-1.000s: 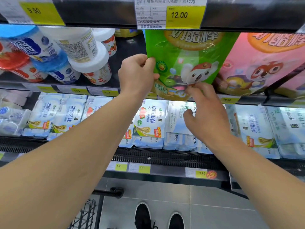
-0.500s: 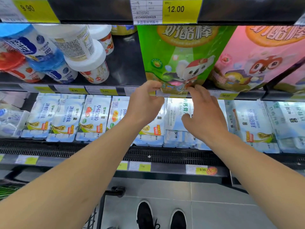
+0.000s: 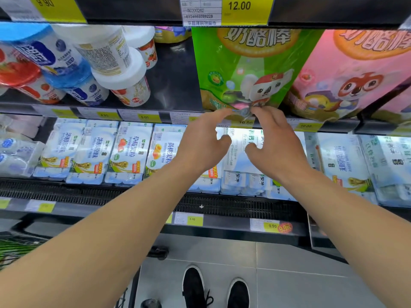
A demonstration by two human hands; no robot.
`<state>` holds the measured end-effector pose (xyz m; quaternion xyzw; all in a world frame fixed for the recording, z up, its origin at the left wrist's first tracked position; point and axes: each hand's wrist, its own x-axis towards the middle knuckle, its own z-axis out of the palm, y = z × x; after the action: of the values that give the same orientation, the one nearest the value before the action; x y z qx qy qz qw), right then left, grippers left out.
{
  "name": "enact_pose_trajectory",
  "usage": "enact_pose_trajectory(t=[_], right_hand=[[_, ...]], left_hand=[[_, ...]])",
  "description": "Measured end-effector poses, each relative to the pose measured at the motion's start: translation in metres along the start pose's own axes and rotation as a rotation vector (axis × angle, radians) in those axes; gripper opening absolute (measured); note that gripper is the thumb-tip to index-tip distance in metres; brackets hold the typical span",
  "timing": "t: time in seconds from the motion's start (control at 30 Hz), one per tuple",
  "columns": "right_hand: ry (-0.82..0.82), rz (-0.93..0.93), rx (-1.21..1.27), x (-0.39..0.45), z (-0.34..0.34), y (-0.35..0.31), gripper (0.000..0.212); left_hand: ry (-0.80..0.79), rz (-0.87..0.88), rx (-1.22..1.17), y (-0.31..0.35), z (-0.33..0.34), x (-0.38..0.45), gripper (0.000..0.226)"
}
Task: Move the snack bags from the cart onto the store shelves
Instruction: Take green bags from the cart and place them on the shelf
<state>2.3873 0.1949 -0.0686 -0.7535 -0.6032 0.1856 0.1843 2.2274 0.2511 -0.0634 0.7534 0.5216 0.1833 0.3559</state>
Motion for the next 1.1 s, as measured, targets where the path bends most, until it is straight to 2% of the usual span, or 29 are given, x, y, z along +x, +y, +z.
enact_pose_trajectory(t=[0.23, 0.53, 0.7, 0.9, 1.0, 1.1], right_hand=[[-0.068, 0.004, -0.024, 0.015, -0.006, 0.003, 0.082], [-0.1, -0.014, -0.048, 0.004, -0.008, 0.007, 0.074], [-0.144, -0.08, -0.059, -0.024, -0.009, -0.001, 0.063], [-0.259, -0.145, -0.012, -0.086, 0.011, -0.017, 0.061], [-0.317, -0.176, 0.017, -0.109, 0.027, -0.033, 0.063], [-0.365, -0.256, 0.053, -0.129, 0.045, -0.068, 0.062]], left_hand=[[-0.032, -0.022, 0.055, 0.005, -0.004, 0.016, 0.061], [0.005, -0.083, 0.053, 0.008, 0.002, -0.004, 0.062], [0.017, -0.215, 0.05, 0.002, -0.008, -0.047, 0.056], [-0.009, -0.395, 0.05, -0.027, -0.011, -0.145, 0.053], [0.018, -0.432, 0.054, -0.038, -0.018, -0.183, 0.052], [0.113, -0.467, 0.072, -0.056, -0.039, -0.217, 0.047]])
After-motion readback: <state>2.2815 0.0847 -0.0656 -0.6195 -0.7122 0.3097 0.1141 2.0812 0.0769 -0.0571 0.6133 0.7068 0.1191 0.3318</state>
